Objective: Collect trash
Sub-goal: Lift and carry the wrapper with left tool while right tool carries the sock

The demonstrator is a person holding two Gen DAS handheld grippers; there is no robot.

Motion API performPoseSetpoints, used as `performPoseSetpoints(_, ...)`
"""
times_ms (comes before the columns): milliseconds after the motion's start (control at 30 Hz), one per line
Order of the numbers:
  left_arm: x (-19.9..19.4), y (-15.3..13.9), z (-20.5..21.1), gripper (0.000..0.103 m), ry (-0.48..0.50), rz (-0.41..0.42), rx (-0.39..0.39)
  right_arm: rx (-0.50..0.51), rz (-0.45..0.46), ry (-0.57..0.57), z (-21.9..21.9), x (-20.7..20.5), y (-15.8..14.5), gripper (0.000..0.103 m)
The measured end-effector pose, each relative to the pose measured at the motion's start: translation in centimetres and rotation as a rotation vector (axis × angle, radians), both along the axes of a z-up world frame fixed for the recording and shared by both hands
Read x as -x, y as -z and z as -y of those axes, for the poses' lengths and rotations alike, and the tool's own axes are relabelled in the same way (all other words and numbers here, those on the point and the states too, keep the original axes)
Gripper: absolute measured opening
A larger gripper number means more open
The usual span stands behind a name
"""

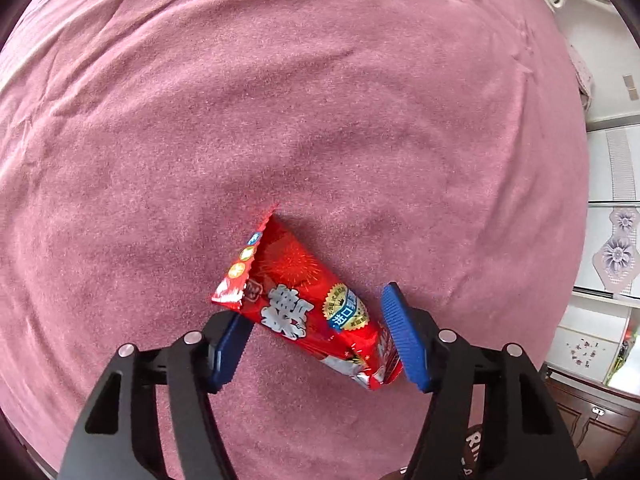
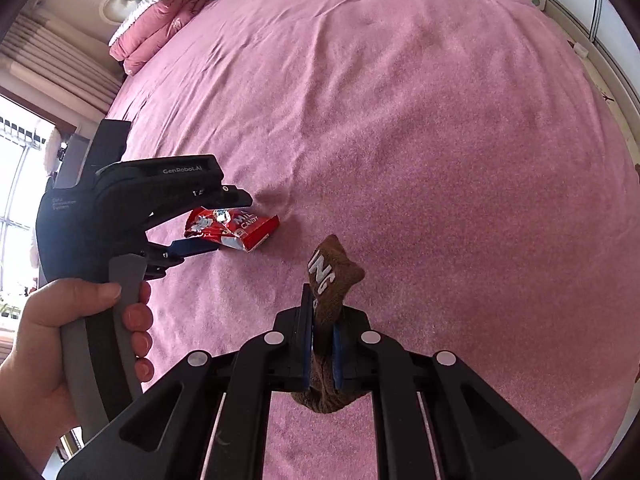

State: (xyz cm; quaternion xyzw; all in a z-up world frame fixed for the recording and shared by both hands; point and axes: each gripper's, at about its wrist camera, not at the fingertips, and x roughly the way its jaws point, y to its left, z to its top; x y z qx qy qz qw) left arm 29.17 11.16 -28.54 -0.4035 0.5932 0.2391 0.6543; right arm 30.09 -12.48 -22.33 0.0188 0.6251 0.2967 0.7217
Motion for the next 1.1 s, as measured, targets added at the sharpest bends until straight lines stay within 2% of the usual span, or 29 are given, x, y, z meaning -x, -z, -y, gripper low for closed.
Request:
performPoseSetpoints(133,0.7,-0.4,0.7,0.047,0.010,-0.006,-0.040,-0.024,-0.004,0.009,0.6,0.2,-0.5,0.008)
performPoseSetpoints(233,2.3,-0.9,0.6,0.041,0.017,0.019,-0.033,-0.031,0.003,0.008,1.5,0.5,-1.2,0.008)
performPoseSetpoints(333,3.8,-1.4,1.4,0.041,0.041,0.036,-0.018,-0.036,0.009,0.010,1.5,0.8,-1.8,0.008)
performPoseSetpoints(467,6.7,-2.7,3.8,0.041,0.119,0.054,-0.016,-0.054,0.028,0.025,2.9,1.7,-3.1,0.008)
performPoseSetpoints(600,8.6,-4.3,7.7,0.041,0.238,0.072,-0.028,-0.059,0.037,0.051,4.8,2.9,-4.3,0.008)
performPoseSetpoints(800,11.9,-7.2,14.4,0.041,0.421,0.098,-0.070,-0.070,0.051,0.108,9.6,5.5,-6.1,0.008)
performPoseSetpoints(933,13.7,-8.9,18.6,0.041,0.497,0.116,-0.065,-0.084,0.054,0.162,13.7,7.7,-7.3,0.008)
performPoseSetpoints(1100,13.7,-10.5,22.8,0.041,0.591,0.141,-0.043,-0.090,0.056,0.235,19.3,10.4,-8.5,0.008)
